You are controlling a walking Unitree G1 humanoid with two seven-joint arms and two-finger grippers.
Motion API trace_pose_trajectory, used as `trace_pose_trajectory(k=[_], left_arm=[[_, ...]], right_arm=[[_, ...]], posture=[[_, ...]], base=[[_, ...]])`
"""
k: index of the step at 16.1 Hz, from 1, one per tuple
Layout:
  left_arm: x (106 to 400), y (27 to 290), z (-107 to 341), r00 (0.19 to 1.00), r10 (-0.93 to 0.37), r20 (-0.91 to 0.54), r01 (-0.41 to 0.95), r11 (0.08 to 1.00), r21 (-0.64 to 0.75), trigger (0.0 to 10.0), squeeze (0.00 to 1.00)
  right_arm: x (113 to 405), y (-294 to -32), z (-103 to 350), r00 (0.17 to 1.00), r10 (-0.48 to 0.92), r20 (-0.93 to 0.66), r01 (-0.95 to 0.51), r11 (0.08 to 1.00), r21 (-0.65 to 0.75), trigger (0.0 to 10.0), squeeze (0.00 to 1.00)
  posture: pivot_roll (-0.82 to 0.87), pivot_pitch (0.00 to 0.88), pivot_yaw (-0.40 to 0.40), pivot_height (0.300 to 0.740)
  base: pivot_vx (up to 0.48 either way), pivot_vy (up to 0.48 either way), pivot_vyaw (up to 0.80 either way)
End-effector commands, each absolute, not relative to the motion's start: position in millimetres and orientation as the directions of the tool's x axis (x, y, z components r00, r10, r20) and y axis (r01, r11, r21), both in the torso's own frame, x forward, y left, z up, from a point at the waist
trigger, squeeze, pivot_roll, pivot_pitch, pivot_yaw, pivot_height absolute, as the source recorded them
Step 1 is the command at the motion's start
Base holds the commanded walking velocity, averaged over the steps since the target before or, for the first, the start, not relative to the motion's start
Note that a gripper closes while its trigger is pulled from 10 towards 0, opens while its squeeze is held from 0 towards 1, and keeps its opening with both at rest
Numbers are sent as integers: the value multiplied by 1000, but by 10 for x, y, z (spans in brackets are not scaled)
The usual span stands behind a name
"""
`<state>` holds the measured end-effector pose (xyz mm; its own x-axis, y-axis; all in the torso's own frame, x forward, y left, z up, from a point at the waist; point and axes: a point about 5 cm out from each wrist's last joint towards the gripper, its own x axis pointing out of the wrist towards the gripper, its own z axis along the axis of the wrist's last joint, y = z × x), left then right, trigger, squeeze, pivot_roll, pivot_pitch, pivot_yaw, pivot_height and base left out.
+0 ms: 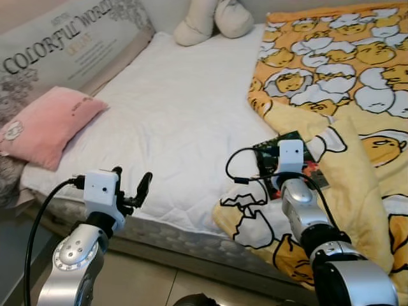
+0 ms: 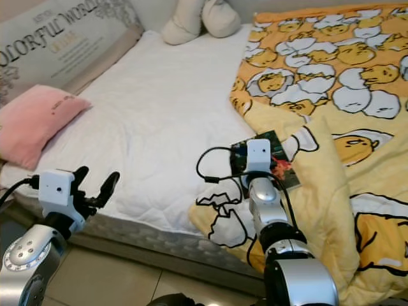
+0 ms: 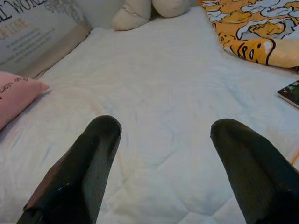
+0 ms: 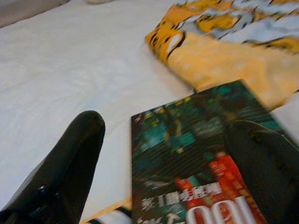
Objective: Clean up the room
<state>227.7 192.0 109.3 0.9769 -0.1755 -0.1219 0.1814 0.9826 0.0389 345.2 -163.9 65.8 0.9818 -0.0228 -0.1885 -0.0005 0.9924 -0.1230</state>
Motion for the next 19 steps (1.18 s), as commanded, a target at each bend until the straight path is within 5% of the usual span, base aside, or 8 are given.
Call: trace_pose_trajectory(k=[1,9,16,18,19], left_arm=[[2271,1953,1133,977,-171,-126,178,983,52,10000,0],[2296,1547,911,945,-280,-168,269,959,-83,10000,0],[2264,1607,951,952,-261,-159,252,965,-74,10000,0],[2195,1494,996,897,-415,-150,403,909,-105,10000,0],[2112,1321,1008,803,-572,-168,564,820,-96,10000,0]], right_arm=[[3495,-1596,743,990,-14,-138,-7,989,-149,10000,0],[3536,-2209,820,960,-187,-210,104,930,-353,10000,0],[3403,-2115,514,904,-165,-395,104,980,-170,10000,0],[3353,-2107,437,888,-165,-429,127,985,-117,10000,0],[3308,-2104,373,873,-167,-458,143,986,-87,10000,0]], posture=[[48,18,248,731],[-52,52,178,731],[-26,58,164,731],[7,69,175,731],[11,75,180,731]], base=[[0,0,0],[0,0,0],[0,0,0],[0,0,0],[0,0,0]])
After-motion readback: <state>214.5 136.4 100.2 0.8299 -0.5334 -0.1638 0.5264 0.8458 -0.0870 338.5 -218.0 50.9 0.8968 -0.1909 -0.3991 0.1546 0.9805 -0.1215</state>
